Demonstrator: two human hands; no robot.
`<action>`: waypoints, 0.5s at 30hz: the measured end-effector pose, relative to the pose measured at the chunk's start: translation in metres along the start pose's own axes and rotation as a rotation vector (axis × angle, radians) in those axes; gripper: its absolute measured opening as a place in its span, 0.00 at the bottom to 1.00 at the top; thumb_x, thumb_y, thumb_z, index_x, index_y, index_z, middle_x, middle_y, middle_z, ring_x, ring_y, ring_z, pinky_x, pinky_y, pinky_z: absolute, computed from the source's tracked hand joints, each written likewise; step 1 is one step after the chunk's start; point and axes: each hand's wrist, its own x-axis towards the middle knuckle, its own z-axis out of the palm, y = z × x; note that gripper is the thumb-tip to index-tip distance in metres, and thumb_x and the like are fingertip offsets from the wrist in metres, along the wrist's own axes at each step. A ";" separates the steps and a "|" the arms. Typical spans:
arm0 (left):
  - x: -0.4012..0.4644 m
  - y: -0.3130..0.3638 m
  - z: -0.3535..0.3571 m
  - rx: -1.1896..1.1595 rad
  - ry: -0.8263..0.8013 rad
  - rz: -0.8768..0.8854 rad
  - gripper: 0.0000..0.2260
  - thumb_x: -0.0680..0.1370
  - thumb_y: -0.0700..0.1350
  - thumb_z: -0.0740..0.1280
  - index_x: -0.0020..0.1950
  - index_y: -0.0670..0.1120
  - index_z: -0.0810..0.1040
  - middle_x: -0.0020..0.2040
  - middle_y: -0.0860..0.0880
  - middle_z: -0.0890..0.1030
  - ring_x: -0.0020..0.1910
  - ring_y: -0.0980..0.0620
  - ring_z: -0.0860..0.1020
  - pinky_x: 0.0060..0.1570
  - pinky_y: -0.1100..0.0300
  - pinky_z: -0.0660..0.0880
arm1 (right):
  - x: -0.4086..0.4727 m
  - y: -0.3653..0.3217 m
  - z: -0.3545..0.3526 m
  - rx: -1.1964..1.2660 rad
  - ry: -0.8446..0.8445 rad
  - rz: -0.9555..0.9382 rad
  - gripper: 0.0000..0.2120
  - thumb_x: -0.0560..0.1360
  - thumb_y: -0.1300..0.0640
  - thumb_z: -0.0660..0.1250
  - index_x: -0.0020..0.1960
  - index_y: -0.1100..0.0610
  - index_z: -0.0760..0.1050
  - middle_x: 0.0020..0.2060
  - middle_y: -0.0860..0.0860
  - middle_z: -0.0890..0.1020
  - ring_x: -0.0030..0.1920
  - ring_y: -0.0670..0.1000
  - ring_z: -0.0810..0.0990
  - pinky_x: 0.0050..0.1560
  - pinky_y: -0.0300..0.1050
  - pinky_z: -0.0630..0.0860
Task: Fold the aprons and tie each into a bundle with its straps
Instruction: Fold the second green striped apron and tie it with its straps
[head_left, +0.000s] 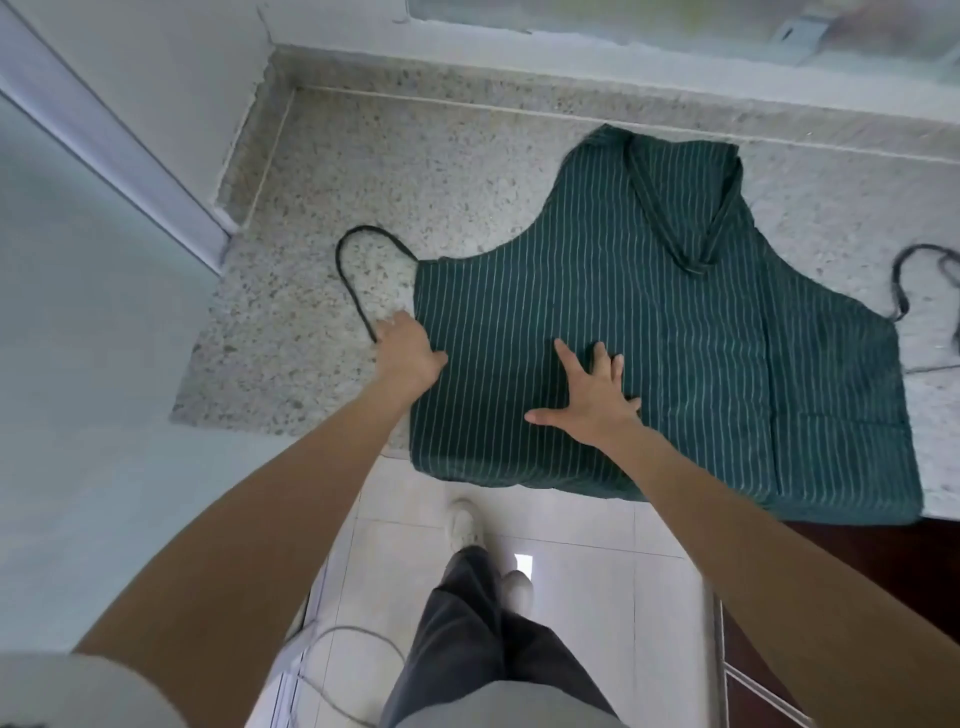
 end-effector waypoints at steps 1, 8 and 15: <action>-0.003 -0.003 0.001 -0.034 -0.023 -0.008 0.29 0.76 0.45 0.69 0.69 0.34 0.59 0.66 0.34 0.67 0.64 0.39 0.68 0.59 0.51 0.70 | -0.002 0.001 0.003 0.004 -0.020 0.010 0.49 0.69 0.40 0.71 0.76 0.41 0.40 0.75 0.54 0.35 0.75 0.61 0.34 0.67 0.74 0.50; -0.037 -0.023 -0.011 -0.619 -0.468 -0.062 0.20 0.75 0.40 0.69 0.66 0.40 0.71 0.62 0.46 0.77 0.55 0.51 0.76 0.54 0.60 0.71 | -0.008 -0.002 0.013 -0.056 -0.089 0.024 0.57 0.66 0.46 0.76 0.75 0.40 0.35 0.72 0.55 0.27 0.72 0.62 0.29 0.65 0.76 0.48; -0.045 -0.053 -0.014 -0.424 -0.546 0.142 0.21 0.78 0.47 0.66 0.69 0.48 0.66 0.60 0.51 0.75 0.53 0.52 0.76 0.45 0.60 0.76 | -0.028 -0.019 0.027 -0.191 0.138 0.107 0.50 0.67 0.45 0.75 0.76 0.44 0.45 0.74 0.58 0.49 0.74 0.61 0.50 0.65 0.70 0.61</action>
